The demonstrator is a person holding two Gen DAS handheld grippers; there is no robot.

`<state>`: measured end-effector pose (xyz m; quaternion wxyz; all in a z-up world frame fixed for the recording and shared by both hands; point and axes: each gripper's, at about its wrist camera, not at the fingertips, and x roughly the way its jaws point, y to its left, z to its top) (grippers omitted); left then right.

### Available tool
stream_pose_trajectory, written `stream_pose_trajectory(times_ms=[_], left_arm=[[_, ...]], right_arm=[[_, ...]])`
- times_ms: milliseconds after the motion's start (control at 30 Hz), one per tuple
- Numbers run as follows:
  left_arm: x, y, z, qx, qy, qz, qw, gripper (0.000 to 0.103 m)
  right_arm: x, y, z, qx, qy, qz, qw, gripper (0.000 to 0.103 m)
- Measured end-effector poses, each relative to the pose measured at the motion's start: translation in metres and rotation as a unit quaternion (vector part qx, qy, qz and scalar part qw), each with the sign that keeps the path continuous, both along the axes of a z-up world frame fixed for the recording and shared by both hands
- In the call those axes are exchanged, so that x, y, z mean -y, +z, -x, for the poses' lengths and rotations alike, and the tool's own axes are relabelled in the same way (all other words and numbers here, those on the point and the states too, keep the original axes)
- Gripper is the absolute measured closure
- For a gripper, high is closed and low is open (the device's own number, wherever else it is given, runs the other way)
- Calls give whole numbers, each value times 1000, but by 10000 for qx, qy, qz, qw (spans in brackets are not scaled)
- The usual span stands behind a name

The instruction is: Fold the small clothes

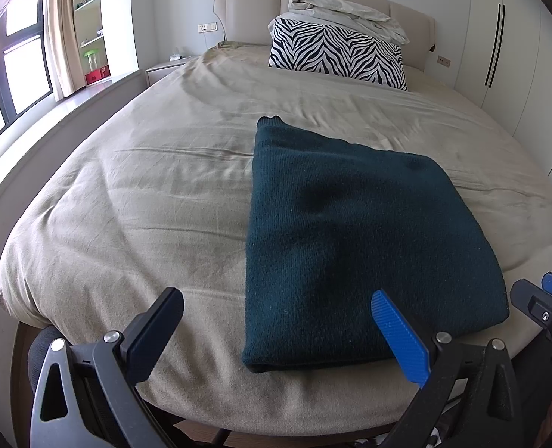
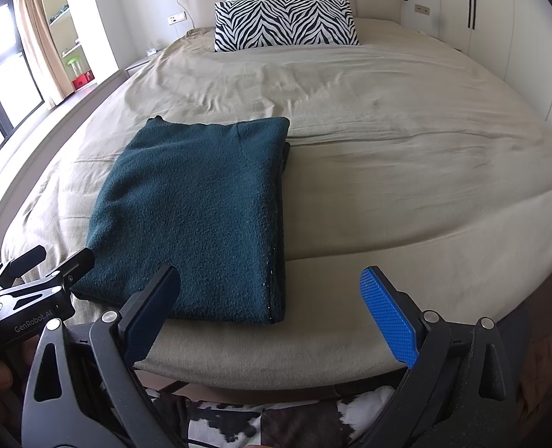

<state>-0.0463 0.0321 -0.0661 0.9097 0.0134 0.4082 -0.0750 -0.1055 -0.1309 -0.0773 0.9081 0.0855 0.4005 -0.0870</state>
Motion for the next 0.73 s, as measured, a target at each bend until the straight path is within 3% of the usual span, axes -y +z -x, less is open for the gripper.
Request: stream_pose_trajectory(times_ms=[733], left_arm=[[-1, -2, 0, -27, -23, 28, 10000, 0]], right_arm=[[1, 0, 1, -40, 44, -34, 10000, 4]])
